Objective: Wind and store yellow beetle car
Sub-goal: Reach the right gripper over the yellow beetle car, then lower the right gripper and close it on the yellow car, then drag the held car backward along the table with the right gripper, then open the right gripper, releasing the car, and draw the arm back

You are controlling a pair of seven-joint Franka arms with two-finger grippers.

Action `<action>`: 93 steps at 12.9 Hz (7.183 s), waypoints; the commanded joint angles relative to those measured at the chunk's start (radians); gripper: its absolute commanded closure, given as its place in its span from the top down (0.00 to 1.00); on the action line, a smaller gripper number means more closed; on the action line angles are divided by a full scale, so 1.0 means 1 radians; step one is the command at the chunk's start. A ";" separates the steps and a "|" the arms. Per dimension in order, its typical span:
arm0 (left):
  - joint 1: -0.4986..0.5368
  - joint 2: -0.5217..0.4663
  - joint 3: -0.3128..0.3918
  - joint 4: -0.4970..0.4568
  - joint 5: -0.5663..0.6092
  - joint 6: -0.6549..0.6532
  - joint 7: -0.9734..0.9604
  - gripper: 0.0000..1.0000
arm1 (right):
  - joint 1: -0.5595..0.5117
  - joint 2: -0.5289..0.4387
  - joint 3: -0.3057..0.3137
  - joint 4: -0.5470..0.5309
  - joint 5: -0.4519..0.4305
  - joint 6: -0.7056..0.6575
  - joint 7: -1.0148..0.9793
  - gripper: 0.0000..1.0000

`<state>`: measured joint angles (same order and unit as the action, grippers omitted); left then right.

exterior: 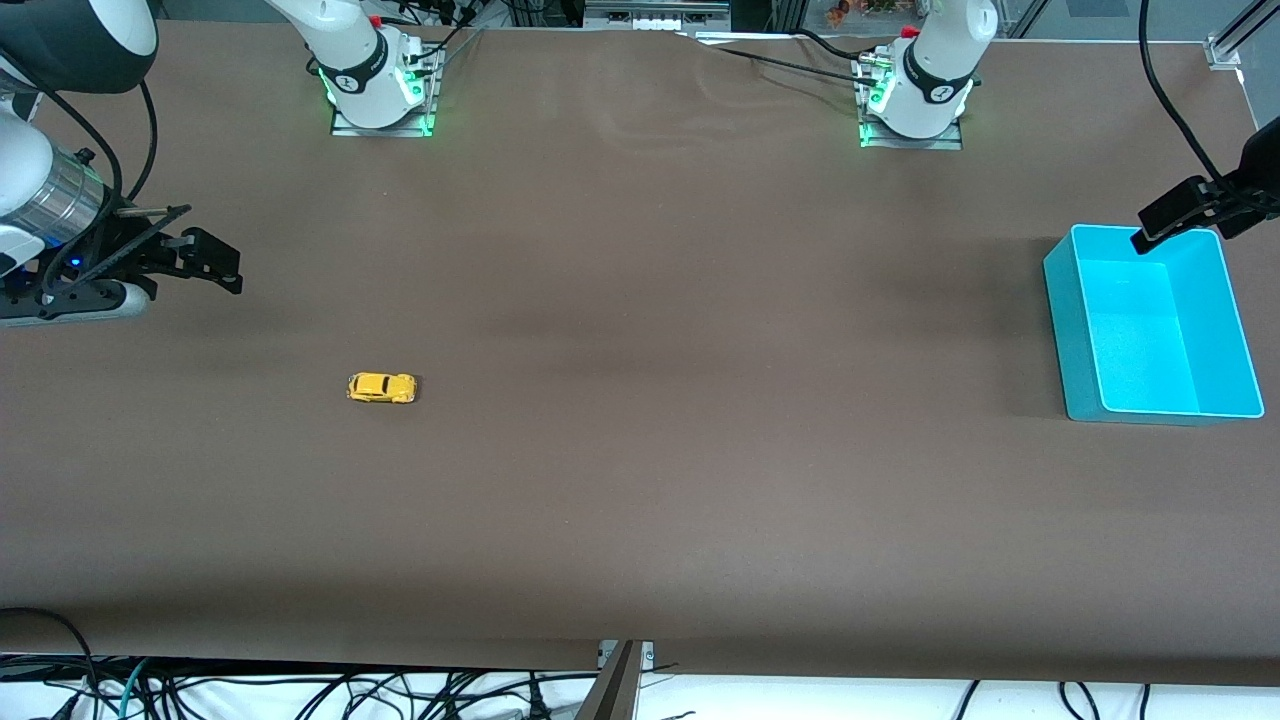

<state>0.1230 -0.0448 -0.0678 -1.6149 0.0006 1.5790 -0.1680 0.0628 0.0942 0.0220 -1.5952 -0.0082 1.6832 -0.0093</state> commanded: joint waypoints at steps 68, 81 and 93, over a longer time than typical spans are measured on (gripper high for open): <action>0.010 0.011 -0.001 0.047 -0.007 -0.025 0.033 1.00 | -0.052 0.404 0.046 -0.624 -0.009 1.158 -1.472 0.30; 0.020 0.010 -0.010 0.055 -0.013 -0.023 0.021 1.00 | -0.238 0.453 0.052 -0.594 -0.010 1.158 -1.742 0.29; 0.023 0.048 -0.004 0.075 -0.014 -0.014 0.028 1.00 | -0.236 0.429 0.154 -0.156 0.022 0.611 -1.681 1.00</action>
<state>0.1385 -0.0094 -0.0694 -1.5736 0.0006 1.5783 -0.1638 -0.1627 0.5094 0.1577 -1.8463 -0.0003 2.3913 -1.7214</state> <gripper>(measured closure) 0.000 0.000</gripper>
